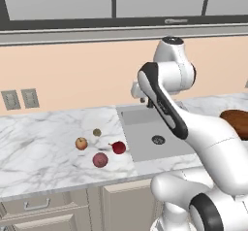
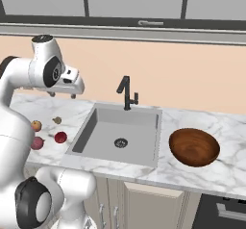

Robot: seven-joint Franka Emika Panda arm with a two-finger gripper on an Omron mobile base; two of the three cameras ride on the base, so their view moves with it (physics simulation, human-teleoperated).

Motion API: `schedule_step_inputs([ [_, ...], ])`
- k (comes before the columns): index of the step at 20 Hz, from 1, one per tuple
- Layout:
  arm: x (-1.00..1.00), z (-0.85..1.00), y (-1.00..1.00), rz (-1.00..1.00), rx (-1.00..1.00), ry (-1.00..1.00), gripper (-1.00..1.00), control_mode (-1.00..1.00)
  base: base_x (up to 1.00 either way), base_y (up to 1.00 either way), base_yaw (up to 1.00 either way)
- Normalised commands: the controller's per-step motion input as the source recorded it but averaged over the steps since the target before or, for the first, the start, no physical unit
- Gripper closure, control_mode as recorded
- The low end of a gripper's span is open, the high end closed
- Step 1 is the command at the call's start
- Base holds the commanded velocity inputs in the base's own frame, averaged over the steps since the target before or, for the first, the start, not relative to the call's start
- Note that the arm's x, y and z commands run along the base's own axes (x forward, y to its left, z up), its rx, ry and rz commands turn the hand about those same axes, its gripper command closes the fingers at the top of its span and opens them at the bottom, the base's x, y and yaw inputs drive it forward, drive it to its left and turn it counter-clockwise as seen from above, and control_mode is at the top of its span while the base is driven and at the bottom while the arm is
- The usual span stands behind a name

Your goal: There is a mixed pile of frozen fruits and vegetables on the counter. Locate all the frozen vegetables and place the items in a bowl on the counter. Take all the frozen fruits and defrost them in a running sink.

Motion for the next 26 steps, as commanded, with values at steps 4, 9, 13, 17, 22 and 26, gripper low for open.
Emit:
schedule_step_inputs([
  [4,-0.1,-0.22,0.45,-0.03,0.0,0.02,-1.0,-1.0,0.0,0.0,0.0],
  [9,-0.11,-0.22,0.5,-0.03,0.0,0.04,-1.0,-1.0,0.0,0.0,0.0],
  [13,-0.01,-0.42,0.46,-0.01,-0.04,0.06,-1.0,-1.0,0.0,0.0,0.0],
  [17,0.07,-0.45,0.38,-0.01,-0.01,0.12,-1.0,-1.0,0.0,0.0,0.0],
  [22,0.03,-0.42,0.41,0.0,0.0,0.14,-1.0,-1.0,0.0,0.0,0.0],
  [26,0.03,-0.4,0.34,0.0,0.0,0.15,-1.0,-1.0,0.0,0.0,0.0],
])
